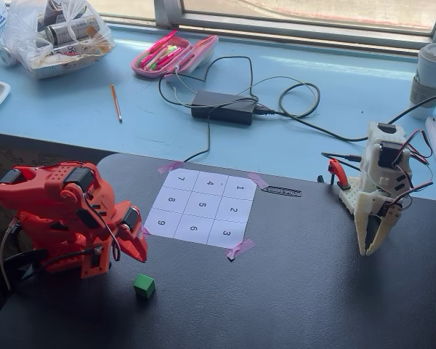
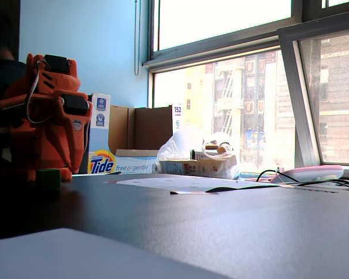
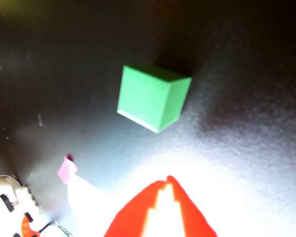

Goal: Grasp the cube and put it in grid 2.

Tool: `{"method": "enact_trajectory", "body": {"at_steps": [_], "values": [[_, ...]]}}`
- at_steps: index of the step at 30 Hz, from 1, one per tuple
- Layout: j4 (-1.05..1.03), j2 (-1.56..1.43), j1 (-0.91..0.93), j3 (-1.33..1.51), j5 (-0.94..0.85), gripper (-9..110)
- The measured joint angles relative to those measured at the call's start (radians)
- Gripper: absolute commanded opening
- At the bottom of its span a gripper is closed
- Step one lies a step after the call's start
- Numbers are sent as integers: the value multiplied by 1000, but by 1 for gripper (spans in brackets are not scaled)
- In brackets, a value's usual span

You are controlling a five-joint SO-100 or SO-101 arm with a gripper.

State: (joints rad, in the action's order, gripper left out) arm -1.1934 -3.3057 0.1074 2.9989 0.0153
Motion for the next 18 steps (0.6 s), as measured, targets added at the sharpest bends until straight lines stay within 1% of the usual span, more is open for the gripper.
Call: {"method": "enact_trajectory", "body": {"at_steps": [18], "values": [[17, 25, 0, 0, -5, 1]]}}
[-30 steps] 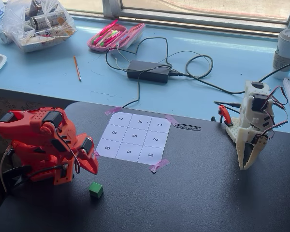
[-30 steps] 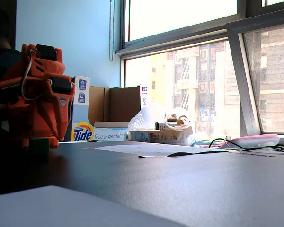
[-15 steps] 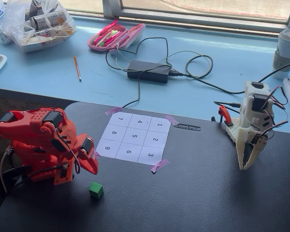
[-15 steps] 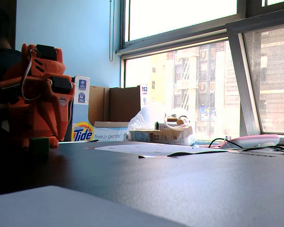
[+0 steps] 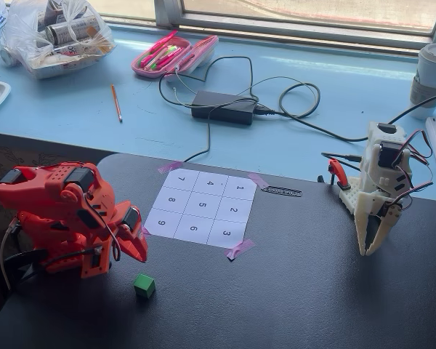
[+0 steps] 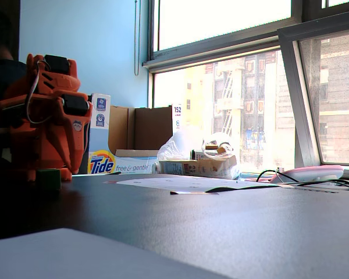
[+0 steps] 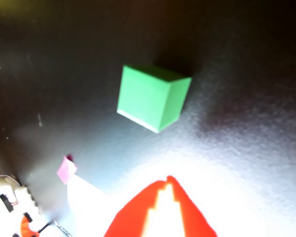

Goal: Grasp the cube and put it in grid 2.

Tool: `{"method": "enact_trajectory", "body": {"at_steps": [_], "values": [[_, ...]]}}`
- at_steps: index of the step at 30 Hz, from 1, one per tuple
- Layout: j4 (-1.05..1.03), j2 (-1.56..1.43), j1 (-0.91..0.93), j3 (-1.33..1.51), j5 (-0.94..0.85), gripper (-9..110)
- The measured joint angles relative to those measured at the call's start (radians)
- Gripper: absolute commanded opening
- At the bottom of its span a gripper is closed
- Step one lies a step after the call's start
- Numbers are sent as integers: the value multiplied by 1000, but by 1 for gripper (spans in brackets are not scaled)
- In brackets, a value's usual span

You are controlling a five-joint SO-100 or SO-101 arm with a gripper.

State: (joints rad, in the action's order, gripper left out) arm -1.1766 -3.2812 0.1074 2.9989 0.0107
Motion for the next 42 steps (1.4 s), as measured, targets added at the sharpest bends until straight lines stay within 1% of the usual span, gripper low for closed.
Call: {"method": "enact_trajectory", "body": {"at_steps": [3, 7, 10, 13, 17, 25, 31, 42], "values": [[17, 75, 6, -29, -2, 6], [17, 215, 17, -135, -3, 12], [-3, 307, 17, -216, -3, 19], [-28, 396, 26, -321, -2, 29], [-37, 499, 83, -449, 0, 36], [57, 687, 241, -482, -61, 39], [109, 816, 308, -485, -78, 40], [206, 992, 345, -506, -100, 41]]}}
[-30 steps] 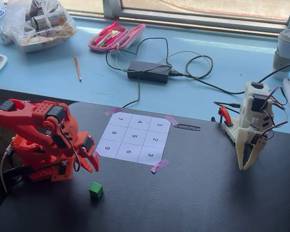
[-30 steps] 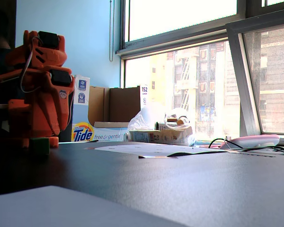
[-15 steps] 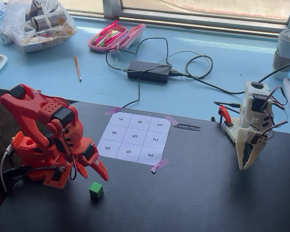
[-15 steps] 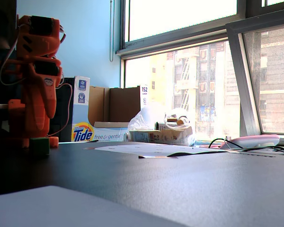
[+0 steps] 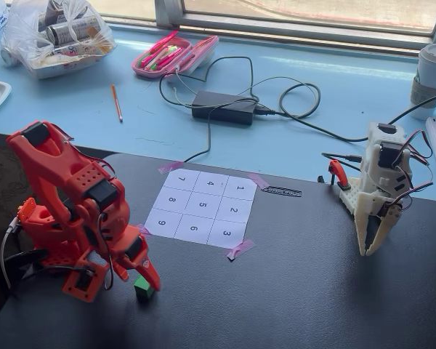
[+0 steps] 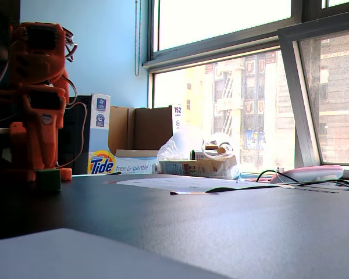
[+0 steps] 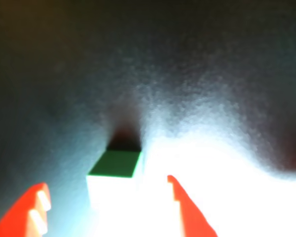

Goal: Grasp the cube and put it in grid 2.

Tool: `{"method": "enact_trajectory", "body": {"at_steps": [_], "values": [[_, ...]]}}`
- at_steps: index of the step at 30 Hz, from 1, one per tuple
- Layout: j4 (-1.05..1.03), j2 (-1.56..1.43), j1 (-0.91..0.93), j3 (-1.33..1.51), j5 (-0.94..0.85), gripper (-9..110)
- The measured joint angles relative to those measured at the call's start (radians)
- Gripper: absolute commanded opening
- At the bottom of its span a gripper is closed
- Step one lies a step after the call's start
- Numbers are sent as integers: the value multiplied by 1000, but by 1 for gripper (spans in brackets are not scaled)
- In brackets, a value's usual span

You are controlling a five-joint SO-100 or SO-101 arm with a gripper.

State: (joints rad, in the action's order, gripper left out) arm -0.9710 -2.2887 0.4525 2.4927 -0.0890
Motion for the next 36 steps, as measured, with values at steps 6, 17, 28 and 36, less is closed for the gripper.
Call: {"method": "enact_trajectory", "body": {"at_steps": [6, 17, 28, 36], "values": [[17, 106, -3, -71, 0, 37], [35, 172, 2, -109, -25, 0], [40, 172, -3, -109, -31, 0], [-117, 178, -55, -321, -6, 0]]}}
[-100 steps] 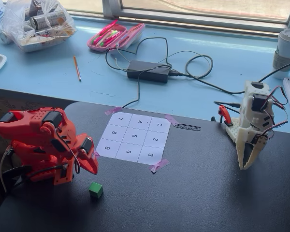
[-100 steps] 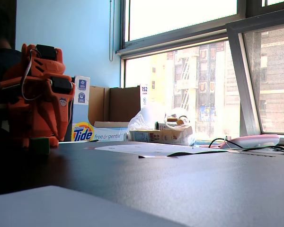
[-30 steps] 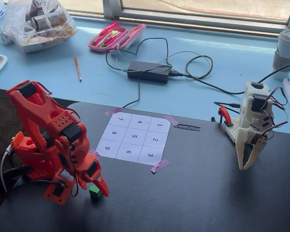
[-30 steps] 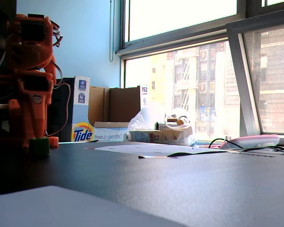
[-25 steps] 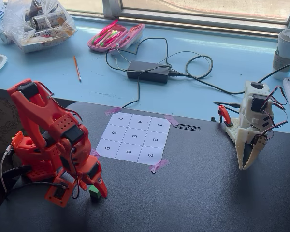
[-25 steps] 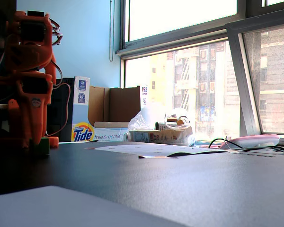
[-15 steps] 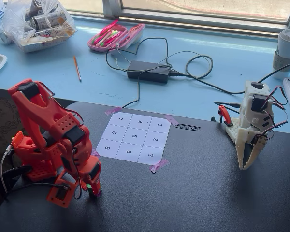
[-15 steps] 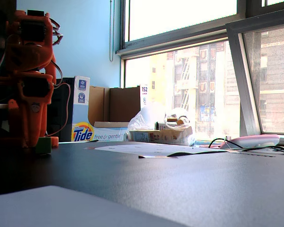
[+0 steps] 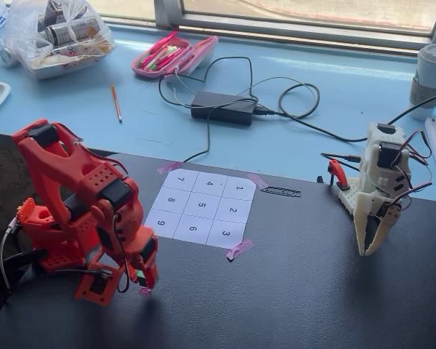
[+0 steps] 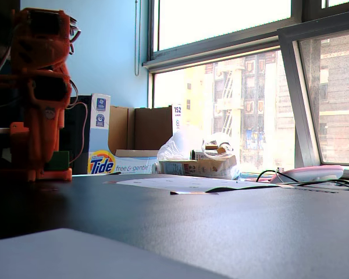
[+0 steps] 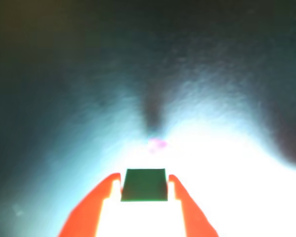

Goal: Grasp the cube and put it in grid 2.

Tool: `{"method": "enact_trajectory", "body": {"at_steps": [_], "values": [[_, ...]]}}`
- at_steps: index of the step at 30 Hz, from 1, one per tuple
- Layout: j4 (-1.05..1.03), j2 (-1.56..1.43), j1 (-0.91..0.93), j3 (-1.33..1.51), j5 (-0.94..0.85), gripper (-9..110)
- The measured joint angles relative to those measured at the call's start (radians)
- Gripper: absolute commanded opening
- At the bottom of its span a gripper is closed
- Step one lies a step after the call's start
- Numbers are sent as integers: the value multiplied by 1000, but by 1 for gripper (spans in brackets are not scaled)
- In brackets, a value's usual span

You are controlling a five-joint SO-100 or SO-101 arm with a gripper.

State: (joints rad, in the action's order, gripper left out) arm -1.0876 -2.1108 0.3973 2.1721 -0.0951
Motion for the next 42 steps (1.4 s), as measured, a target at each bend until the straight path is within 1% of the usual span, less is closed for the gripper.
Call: {"method": "enact_trajectory", "body": {"at_steps": [6, 15, 25, 29, 36, 42], "values": [[-163, 35, -98, -261, 43, 0], [-342, 219, -367, -742, 135, 0], [-399, 502, -607, -1000, 236, 0], [-445, 621, -681, -1147, 270, 0], [-503, 750, -759, -1347, 298, 0], [-508, 842, -801, -1394, 324, 0]]}}
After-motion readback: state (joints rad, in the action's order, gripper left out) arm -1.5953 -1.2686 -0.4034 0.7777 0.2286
